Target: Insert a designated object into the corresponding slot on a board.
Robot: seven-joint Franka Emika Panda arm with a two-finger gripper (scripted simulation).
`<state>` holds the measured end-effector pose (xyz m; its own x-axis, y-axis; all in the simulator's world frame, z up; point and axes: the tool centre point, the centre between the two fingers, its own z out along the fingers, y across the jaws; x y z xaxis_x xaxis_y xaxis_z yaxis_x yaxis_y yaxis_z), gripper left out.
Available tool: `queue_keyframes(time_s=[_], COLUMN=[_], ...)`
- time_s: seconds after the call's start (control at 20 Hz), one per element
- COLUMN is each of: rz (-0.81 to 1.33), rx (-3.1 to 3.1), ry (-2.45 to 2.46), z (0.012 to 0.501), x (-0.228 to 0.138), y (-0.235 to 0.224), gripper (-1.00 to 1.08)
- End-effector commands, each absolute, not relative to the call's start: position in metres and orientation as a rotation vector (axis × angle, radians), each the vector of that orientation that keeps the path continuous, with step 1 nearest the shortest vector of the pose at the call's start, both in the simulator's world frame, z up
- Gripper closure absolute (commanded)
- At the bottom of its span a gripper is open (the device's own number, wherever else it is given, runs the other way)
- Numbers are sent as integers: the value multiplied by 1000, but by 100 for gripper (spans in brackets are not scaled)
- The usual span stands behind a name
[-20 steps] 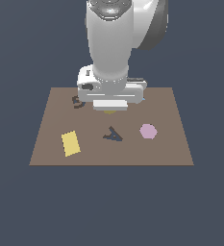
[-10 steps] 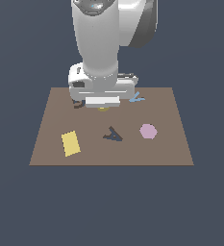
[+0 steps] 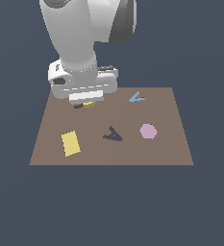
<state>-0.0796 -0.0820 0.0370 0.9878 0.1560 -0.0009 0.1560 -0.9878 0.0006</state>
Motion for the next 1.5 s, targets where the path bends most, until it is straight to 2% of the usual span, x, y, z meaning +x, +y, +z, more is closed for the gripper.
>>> queue_keyframes(time_s=[0.0, 0.45, 1.1, 1.15, 1.45], rz=[-1, -1, -2, -2, -2], rx=[3127, 3117, 3116, 3116, 3116], ry=[294, 385, 394, 394, 394], z=[38, 40, 30, 30, 30], x=[-81, -83, -82, -82, -82], y=[-94, -120, -123, -123, -123], gripper=[108, 108, 108, -92, -92])
